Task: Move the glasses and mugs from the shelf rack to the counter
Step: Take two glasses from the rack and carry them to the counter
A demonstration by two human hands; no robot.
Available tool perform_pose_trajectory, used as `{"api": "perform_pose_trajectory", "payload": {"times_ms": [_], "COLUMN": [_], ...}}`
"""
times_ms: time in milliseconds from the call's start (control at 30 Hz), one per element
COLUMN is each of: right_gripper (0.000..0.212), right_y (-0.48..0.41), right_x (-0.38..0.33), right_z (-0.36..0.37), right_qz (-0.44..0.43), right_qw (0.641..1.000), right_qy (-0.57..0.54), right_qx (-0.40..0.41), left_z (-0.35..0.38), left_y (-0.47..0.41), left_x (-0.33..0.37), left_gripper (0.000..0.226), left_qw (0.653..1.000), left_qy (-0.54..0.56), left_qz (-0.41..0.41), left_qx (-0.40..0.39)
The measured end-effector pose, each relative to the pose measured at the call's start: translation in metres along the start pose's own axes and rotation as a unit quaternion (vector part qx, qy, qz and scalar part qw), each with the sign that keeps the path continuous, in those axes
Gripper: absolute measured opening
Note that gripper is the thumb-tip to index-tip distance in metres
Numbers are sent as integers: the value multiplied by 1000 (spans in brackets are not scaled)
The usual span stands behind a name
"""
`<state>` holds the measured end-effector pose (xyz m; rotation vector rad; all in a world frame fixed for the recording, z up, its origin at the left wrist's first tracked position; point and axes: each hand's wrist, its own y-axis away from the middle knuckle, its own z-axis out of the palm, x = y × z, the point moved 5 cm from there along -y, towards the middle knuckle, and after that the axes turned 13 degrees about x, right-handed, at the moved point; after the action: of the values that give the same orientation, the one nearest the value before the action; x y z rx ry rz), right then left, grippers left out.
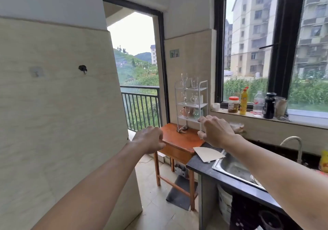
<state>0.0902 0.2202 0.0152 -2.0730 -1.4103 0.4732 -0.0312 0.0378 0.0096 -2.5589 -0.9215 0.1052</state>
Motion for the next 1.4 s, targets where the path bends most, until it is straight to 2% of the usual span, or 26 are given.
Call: {"api": "perform_pose_trajectory", "payload": {"times_ms": [267,367,567,900,1133,1300,1400], "right_gripper": [58,55,55,42,47,33,29], "right_y": [-103,-136,-202,-330,-392,-441,-477], "right_x": [19,17,22,61,105,150,185], "right_z": [74,107,178,296,356,399,422], "right_qz": [24,15,13,133,196,205,238], "right_qw": [999,999,999,990,981,978,968], "right_qy": [-46,-47,-45,-43,-18,-5,-21], "right_qx": [4,-6,-12,5,-1,36,76], "left_z": [31,49,102,184,243,291,314], "left_y": [-94,-128,-208,-381,-493,-572,-622], "left_x": [-62,-90,-136,-208,-216,-208,-197], "left_gripper": [34,34,35,34,20,15,18], "left_qw": [999,999,996,987,975,972,964], "left_qy": [7,7,66,158,217,230,262], "left_qz": [-40,-48,-61,-5,27,33,27], "left_qx": [7,4,-9,-37,-46,-30,-23]}}
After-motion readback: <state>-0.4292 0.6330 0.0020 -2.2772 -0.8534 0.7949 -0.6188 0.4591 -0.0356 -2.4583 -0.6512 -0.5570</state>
